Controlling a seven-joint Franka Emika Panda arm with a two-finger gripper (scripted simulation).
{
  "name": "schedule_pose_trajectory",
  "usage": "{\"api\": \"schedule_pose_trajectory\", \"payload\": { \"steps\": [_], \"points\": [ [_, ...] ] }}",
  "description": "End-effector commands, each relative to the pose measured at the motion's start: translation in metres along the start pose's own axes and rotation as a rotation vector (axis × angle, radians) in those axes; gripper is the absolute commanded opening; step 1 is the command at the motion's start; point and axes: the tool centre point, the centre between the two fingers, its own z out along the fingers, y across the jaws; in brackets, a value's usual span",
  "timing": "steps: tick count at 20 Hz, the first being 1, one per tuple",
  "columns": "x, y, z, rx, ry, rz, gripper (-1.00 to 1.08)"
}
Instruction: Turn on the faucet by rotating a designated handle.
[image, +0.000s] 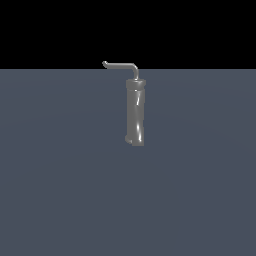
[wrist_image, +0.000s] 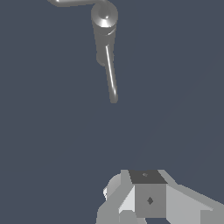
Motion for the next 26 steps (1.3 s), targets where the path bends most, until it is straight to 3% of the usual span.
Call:
{"api": "schedule_pose_trajectory", "payload": {
  "steps": [1, 26],
  "points": [
    [0.013, -0.004, 0.000, 0.011, -0.001, 0.049, -1.00],
    [0.166, -0.057, 0.033, 0.085, -0.034, 0.673, -1.00]
  ]
}}
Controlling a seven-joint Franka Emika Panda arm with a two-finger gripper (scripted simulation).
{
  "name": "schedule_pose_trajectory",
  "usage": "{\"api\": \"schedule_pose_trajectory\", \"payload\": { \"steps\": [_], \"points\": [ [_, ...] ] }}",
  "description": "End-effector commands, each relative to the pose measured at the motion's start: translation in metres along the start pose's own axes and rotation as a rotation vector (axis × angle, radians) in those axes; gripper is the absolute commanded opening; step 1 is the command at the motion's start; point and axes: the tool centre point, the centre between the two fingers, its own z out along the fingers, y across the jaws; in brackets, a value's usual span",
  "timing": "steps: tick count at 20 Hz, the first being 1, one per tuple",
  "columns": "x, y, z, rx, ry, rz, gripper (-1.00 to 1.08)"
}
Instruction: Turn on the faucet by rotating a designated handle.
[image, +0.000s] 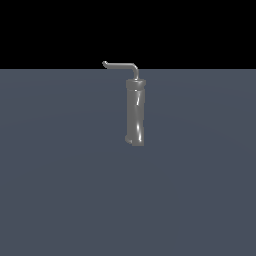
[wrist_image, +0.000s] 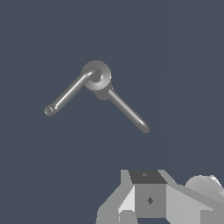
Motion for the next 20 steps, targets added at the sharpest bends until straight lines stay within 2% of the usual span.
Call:
{"api": "schedule_pose_trajectory", "payload": {
  "steps": [1, 20],
  "points": [
    [0.009, -0.013, 0.007, 0.003, -0.001, 0.066, -1.00],
    [0.069, -0.109, 0.084, 0.011, 0.020, 0.551, -1.00]
  ]
}}
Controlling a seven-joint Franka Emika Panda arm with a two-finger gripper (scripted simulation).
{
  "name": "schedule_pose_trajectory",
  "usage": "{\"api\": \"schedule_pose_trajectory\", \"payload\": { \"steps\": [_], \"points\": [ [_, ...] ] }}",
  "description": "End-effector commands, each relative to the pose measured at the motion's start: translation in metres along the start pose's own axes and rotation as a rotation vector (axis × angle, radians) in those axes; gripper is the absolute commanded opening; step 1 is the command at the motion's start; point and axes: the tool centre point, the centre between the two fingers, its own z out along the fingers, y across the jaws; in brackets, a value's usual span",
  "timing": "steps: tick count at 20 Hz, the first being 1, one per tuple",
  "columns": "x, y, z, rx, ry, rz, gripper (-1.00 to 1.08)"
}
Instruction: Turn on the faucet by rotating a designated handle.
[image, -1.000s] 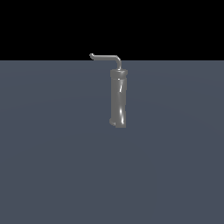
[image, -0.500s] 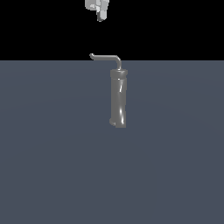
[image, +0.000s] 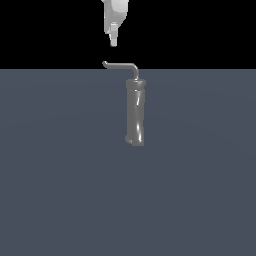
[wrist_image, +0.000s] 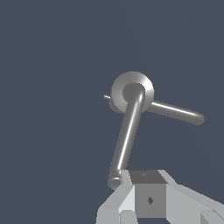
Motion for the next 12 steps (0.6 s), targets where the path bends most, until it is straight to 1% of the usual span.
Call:
{"api": "schedule_pose_trajectory", "payload": {
  "steps": [1, 6, 12],
  "points": [
    [0.000, -0.013, 0.012, 0.002, 0.006, 0.062, -1.00],
    [-0.001, -0.034, 0.033, 0.006, 0.018, 0.160, -1.00],
    [-0.003, -0.049, 0.050, 0.010, 0.028, 0.234, -1.00]
  ]
}}
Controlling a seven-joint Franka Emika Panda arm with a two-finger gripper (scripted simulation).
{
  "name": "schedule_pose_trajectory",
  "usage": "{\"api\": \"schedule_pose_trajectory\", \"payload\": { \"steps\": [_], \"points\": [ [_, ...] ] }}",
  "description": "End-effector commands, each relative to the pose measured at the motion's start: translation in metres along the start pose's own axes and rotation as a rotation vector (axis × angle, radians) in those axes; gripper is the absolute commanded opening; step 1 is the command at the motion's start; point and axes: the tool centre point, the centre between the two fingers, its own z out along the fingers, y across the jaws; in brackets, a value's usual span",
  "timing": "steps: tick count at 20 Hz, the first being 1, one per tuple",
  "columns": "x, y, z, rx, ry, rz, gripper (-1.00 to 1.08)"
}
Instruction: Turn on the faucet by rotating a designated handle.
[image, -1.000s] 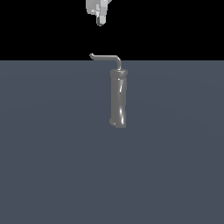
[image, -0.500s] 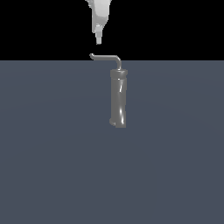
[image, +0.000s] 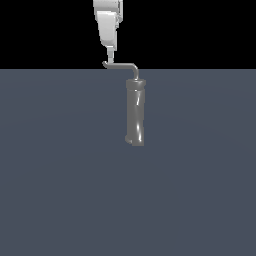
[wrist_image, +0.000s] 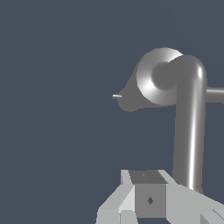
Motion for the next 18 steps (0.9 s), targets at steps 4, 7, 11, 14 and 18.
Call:
{"api": "schedule_pose_trajectory", "payload": {
  "steps": [4, 7, 11, 14, 18],
  "points": [
    [-0.003, -0.008, 0.009, 0.004, 0.006, 0.042, -1.00],
    [-0.003, -0.009, 0.010, 0.004, 0.007, 0.048, -1.00],
    [-0.003, -0.009, 0.011, 0.004, 0.007, 0.047, -1.00],
    [-0.004, -0.002, 0.011, 0.004, 0.007, 0.047, -1.00],
    [-0.005, 0.007, 0.011, 0.004, 0.007, 0.047, -1.00]
  ]
}}
